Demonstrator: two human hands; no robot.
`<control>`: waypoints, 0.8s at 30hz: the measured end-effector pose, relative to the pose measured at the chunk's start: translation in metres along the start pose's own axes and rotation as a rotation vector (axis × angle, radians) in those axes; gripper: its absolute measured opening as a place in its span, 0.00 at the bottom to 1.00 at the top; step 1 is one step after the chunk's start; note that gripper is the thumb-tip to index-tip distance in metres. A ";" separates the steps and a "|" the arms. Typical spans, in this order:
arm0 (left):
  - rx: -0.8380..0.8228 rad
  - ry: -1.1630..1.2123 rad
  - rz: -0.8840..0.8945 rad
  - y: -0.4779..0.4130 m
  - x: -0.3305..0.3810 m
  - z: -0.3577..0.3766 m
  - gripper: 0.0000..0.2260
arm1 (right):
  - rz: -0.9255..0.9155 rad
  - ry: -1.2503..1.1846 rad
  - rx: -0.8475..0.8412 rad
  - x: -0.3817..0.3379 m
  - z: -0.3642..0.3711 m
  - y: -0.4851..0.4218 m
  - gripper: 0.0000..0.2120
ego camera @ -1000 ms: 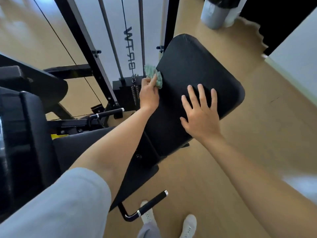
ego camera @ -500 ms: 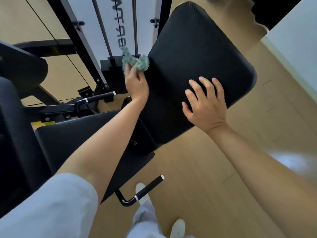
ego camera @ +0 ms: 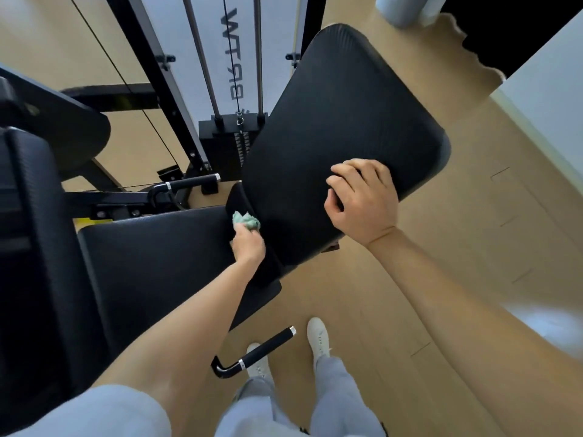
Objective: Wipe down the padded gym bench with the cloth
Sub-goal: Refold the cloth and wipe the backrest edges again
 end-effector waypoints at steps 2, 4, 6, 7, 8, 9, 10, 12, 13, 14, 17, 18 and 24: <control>0.058 0.241 0.175 0.025 0.056 -0.015 0.08 | 0.053 -0.138 0.142 0.006 -0.028 0.006 0.05; 0.089 0.331 0.415 0.064 0.125 -0.030 0.07 | 0.242 -0.159 0.282 0.033 -0.063 0.017 0.07; 0.120 0.353 0.652 0.108 0.194 -0.037 0.08 | 0.545 -0.180 0.300 0.079 -0.081 0.031 0.13; 0.117 0.348 0.781 0.130 0.226 -0.034 0.07 | 0.687 -0.242 0.242 0.105 -0.079 0.037 0.18; 0.100 0.322 0.907 0.151 0.253 -0.025 0.08 | 0.792 -0.360 0.154 0.126 -0.069 0.041 0.22; 0.061 0.270 1.007 0.170 0.275 -0.010 0.13 | 0.838 -0.531 0.060 0.140 -0.054 0.042 0.24; 0.005 0.175 1.083 0.181 0.289 0.010 0.19 | 0.832 -0.705 -0.020 0.144 -0.039 0.041 0.26; 0.007 -0.083 1.181 0.195 0.294 0.055 0.24 | 0.768 -0.985 -0.080 0.139 -0.023 0.038 0.25; 0.050 -0.147 1.201 0.196 0.287 0.069 0.24 | 0.737 -1.092 -0.073 0.134 -0.020 0.038 0.23; 0.097 -0.138 1.198 0.192 0.273 0.074 0.23 | 0.731 -1.162 -0.066 0.131 -0.017 0.041 0.22; 0.179 0.006 0.930 0.149 0.195 0.073 0.24 | 0.770 -1.194 -0.056 0.129 -0.011 0.046 0.23; 0.187 0.010 0.737 0.128 0.157 0.072 0.24 | 0.777 -1.197 -0.059 0.129 -0.009 0.047 0.23; 0.094 -0.013 -0.030 0.102 0.025 0.057 0.14 | 0.774 -1.242 -0.033 0.128 -0.001 0.049 0.23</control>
Point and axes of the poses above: each hand's wrist, its own y-axis away from the middle knuckle, its own z-axis out of the palm, x = y × z, the point moved 9 cm from there along -y, towards the middle knuckle, and after that the axes turned 10 degrees about -x, right-handed, at the moved point
